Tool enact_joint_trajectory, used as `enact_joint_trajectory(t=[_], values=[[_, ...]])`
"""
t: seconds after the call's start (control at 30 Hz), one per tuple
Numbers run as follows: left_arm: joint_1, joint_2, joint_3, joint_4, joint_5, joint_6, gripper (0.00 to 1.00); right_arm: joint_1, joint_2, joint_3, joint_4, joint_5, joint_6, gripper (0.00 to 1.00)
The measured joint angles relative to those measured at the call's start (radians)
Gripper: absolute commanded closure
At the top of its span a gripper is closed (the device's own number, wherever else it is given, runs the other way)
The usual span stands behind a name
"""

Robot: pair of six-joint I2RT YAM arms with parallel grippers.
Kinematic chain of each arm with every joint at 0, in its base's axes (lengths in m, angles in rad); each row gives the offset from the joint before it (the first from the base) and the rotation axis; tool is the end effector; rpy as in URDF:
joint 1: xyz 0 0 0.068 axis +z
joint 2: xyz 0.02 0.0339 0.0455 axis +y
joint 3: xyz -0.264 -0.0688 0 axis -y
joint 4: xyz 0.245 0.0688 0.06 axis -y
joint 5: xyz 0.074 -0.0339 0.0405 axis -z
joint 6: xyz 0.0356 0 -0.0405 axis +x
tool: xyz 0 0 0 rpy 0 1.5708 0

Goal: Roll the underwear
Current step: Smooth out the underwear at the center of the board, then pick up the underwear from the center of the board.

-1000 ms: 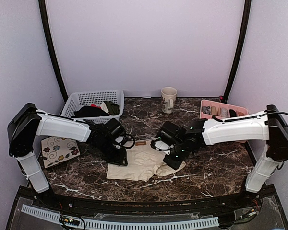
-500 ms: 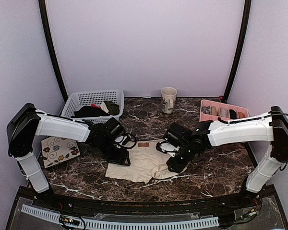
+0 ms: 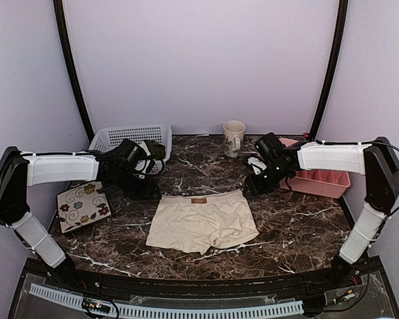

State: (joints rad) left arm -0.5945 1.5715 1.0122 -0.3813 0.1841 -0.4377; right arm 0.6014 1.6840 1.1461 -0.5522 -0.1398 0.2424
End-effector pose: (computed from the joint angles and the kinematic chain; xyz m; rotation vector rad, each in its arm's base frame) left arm 0.2647 -0.1868 0.2103 0.2828 2.5970 -0.6297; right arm 0.2788 0.1973 0.2049 -0.5325 2.6726 0.4475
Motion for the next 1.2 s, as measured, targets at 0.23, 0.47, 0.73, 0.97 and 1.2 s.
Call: enact_joint_trajectory(t=[0.23,0.47,0.73,0.97,1.2], values=[[0.061,0.126,0.012,-0.018,-0.004,0.041,0.53,-0.066,0.166,0.076,0.014,-0.016,0.002,0.53],[0.087,0.212,0.086,-0.007,0.011,0.069,0.54,-0.073,0.253,0.174,0.037,-0.051,-0.005,0.53],[0.093,0.274,0.104,0.050,0.084,0.072,0.57,-0.073,0.307,0.186,0.051,-0.105,-0.020,0.56],[0.091,0.300,0.106,0.101,0.142,0.066,0.69,-0.073,0.321,0.186,0.077,-0.148,-0.016,0.75],[0.066,0.329,0.120,0.122,0.154,0.054,1.00,-0.070,0.340,0.190,0.094,-0.189,-0.001,1.00]])
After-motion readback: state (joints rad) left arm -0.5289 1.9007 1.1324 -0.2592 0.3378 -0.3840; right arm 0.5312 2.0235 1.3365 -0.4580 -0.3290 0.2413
